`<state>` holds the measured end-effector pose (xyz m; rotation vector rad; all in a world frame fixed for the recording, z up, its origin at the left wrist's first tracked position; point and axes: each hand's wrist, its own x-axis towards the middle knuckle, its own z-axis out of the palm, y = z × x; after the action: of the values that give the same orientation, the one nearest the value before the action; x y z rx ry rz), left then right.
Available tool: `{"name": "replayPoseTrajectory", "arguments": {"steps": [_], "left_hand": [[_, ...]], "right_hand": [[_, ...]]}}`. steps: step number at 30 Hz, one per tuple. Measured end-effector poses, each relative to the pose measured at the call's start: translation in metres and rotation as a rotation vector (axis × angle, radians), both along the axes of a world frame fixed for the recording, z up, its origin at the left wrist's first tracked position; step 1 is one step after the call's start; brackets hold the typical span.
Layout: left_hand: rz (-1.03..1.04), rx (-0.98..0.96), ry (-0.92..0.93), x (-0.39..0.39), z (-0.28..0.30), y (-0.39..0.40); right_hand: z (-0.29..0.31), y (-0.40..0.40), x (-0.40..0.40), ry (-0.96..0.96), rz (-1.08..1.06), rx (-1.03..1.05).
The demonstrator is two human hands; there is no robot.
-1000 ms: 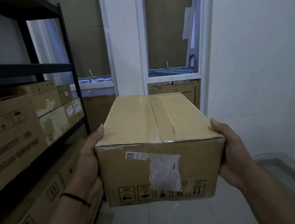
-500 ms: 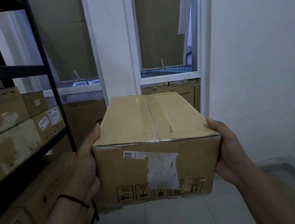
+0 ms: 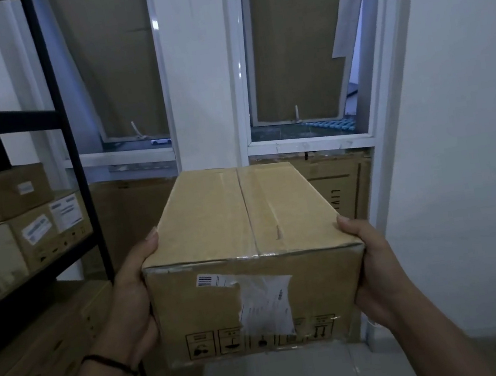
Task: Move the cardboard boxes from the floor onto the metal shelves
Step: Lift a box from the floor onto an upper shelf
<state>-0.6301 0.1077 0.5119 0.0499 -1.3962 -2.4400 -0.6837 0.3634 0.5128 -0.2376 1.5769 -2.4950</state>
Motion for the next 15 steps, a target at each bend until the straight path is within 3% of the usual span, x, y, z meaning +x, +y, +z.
{"name": "replayPoseTrajectory", "arguments": {"steps": [15], "left_hand": [[-0.062,-0.07,0.055,-0.206,0.019,-0.089]], "right_hand": [[0.01,-0.092,-0.21,0.063,-0.026,-0.023]]}}
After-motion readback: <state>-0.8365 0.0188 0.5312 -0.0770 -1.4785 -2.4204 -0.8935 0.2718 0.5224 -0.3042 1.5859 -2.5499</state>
